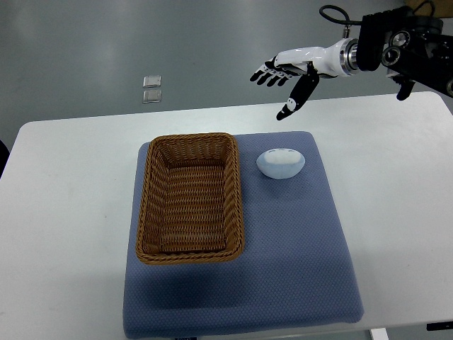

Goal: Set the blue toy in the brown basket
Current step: 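Lower the right hand onto the white egg toy and close fingers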

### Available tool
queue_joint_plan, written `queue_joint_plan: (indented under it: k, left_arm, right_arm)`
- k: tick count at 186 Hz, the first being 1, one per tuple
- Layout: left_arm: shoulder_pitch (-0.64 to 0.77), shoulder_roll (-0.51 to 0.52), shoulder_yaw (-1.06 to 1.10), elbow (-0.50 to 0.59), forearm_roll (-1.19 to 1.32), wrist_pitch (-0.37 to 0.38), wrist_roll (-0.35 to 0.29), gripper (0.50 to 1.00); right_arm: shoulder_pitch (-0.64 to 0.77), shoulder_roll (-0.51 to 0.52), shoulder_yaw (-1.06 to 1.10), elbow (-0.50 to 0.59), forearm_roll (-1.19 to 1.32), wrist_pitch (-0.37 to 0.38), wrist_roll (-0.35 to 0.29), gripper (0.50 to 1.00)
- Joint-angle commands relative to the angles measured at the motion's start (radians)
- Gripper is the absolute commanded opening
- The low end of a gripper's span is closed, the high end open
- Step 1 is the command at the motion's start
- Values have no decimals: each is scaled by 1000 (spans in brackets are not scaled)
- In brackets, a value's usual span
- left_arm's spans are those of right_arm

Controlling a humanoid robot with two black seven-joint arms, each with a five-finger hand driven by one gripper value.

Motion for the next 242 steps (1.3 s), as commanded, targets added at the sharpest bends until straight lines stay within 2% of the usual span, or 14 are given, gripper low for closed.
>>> queue_joint_plan:
  k: [1,33,54,104,131,242]
  left_arm:
    - [0,0,0,-1,0,0,0,1000]
    - [-2,0,2,-1,0,0,0,1000]
    - [-2,0,0,-2,0,0,0,1000]
    - [-2,0,0,-1,-2,0,0,1000]
    - [-2,0,-1,-1,-2,0,0,1000]
    - [-2,0,-3,-1,-2,0,2,1000]
  right_arm:
    - [80,11,-88,33,-1,21,-33,903]
    - [78,18,-94,109,14,24,-47,903]
    - [35,38,-94,109,40,4,-47,903]
    - [-83,61,-98,93,-9,-88,-47,903]
    - [-123,90,-98,49,-26,-131,-45,901]
    - [-212,140,-100,-19,-49,-185,-45,885]
